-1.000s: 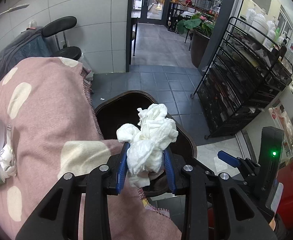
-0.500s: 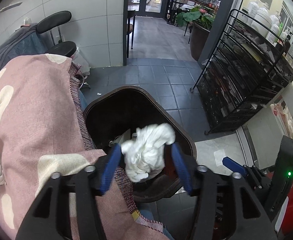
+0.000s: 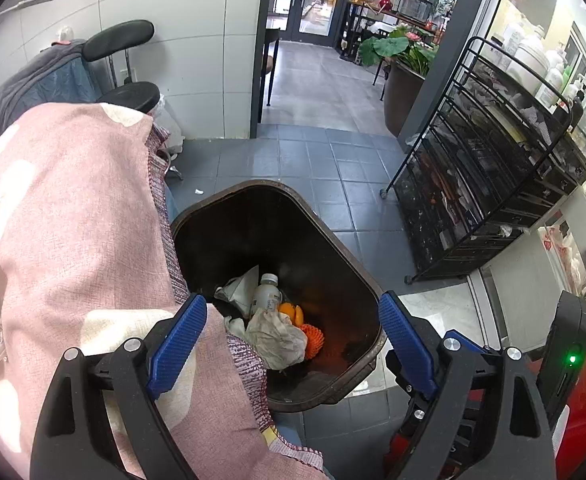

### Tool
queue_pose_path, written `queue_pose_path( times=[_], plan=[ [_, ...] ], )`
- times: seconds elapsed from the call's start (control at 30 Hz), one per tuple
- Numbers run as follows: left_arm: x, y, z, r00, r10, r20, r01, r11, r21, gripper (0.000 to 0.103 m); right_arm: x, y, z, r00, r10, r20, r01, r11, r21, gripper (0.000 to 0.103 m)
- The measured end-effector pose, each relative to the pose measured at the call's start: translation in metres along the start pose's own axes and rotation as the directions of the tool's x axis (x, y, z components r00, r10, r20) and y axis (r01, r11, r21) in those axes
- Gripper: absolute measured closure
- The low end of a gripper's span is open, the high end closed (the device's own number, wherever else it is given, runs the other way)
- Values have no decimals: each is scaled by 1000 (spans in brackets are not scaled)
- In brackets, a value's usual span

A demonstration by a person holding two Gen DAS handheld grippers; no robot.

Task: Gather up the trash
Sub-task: 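Lower the tissue into the bin and open the left gripper, then move both grippers back over the remaining trash on the table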

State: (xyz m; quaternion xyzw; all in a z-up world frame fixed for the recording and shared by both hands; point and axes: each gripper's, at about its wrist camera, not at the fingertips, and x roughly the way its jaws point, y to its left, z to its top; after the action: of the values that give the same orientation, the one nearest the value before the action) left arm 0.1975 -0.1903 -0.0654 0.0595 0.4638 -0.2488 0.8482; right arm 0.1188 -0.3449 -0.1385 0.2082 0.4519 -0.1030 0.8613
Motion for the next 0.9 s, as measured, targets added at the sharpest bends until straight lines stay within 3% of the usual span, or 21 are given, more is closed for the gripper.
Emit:
queue_pose_path(
  times=[0.33,0.67,0.9],
  plan=[
    [-33,-9,-8,997,-6,77,1,998,64,12,-9,7,3,1000,19,22,-18,1000,-12,18],
    [-60,7,-23,994,-4,109,3,1000,9,8,-23,31,7,997,64,44,-60,995,-74,18],
    [-86,21,-34,987,35,156,-35,999,-4,8,-39,52,9,992,106,74,-96,987,-130,18]
  ],
)
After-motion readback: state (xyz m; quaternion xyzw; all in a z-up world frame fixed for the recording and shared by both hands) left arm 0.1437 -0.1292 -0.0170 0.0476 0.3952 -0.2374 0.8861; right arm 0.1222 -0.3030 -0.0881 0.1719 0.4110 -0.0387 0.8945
